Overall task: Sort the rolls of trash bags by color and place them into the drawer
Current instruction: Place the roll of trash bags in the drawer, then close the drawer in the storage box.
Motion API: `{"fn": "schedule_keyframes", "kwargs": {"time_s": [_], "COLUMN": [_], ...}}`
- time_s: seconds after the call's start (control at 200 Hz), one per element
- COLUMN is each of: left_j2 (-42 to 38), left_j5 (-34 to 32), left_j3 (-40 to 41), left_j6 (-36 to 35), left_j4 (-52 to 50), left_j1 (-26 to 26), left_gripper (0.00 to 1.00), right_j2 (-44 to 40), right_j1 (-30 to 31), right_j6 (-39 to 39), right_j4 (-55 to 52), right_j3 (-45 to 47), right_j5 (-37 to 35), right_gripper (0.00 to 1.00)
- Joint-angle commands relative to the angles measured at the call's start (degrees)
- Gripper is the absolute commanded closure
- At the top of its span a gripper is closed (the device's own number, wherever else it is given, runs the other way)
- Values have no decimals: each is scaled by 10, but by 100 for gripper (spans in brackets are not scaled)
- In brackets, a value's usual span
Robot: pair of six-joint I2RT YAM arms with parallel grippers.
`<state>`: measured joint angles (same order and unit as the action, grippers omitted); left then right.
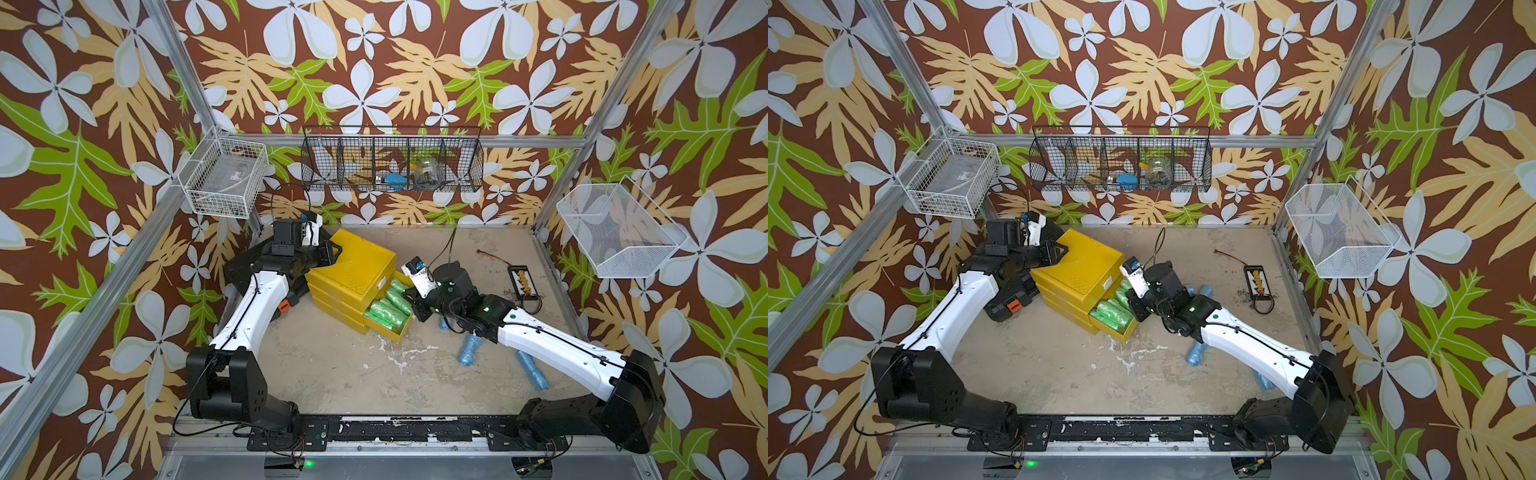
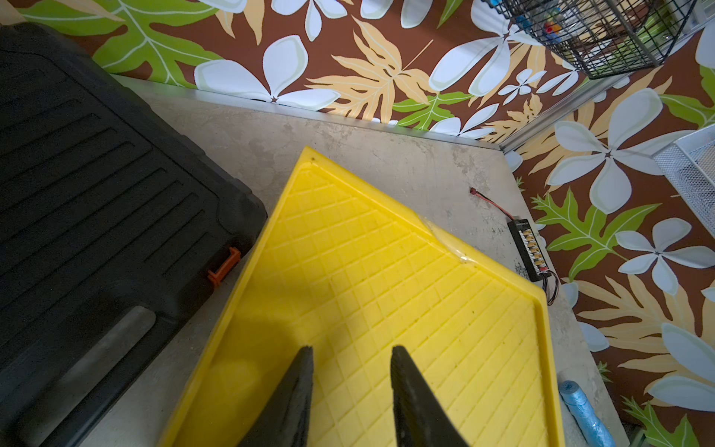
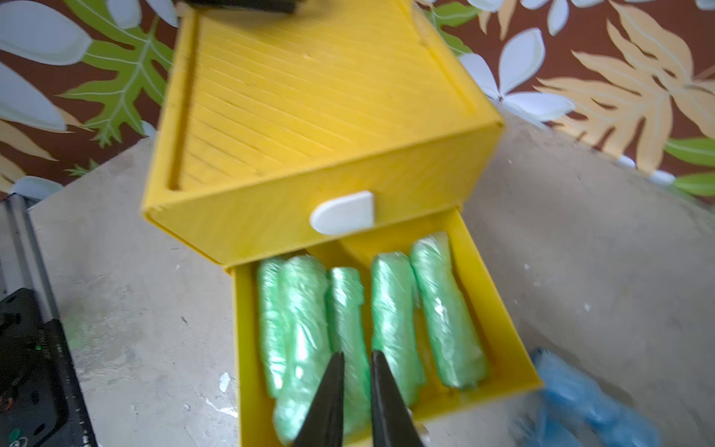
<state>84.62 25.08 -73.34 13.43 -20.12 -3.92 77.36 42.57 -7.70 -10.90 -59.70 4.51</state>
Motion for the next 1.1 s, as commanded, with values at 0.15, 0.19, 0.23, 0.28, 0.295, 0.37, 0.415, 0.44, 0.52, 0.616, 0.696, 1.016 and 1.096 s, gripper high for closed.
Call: {"fn": "schedule_keyframes", "kwargs": {"time_s": [0.15, 0.19, 0.23, 0.28, 0.295, 0.37, 0.415, 0.44, 0.52, 0.616, 0.696, 1.016, 1.096], "left_j2": [0, 0, -1, -1, -1, -2, -2, -2, 0, -1, 0, -2, -2], "left_j5": [-1, -2, -1, -1, -1, -2, 0, -1, -1, -1, -1, 2, 3], "left_j3": [1, 1, 0, 0, 0, -1, -1, -1, -1, 1, 2, 10, 14], "left_j6": [-1, -1, -1, 0, 0, 1, 1, 1, 0, -2, -2, -3, -3], "left_j4": [-24, -24, -24, -25, -25, -26, -26, -26, -27, -28, -28, -27, -26], "left_j1": [1, 0, 0, 1, 1, 1, 1, 1, 1, 1, 0, 1, 1], "left_gripper": [63, 63, 63, 63, 63, 63, 63, 63, 63, 63, 63, 63, 63], "right_j2": [-45, -43, -39, -32, -30, -17, -6, 0, 16, 38, 55, 134, 160], "right_j1": [-44, -44, -43, -44, -45, -44, -44, -45, -44, -44, -44, -44, -44], "right_j6": [-63, -64, -67, -71, -72, -75, -75, -76, -77, -83, -89, -115, -125], "right_j4": [27, 33, 40, 46, 49, 63, 69, 72, 83, 93, 103, 135, 145], "right_j3": [110, 122, 132, 140, 142, 146, 144, 141, 129, 109, 89, 25, 10], "right_j5": [42, 44, 45, 46, 48, 51, 52, 53, 62, 75, 88, 137, 151], "right_gripper": [87, 87, 88, 88, 88, 88, 89, 89, 89, 89, 89, 89, 89]}}
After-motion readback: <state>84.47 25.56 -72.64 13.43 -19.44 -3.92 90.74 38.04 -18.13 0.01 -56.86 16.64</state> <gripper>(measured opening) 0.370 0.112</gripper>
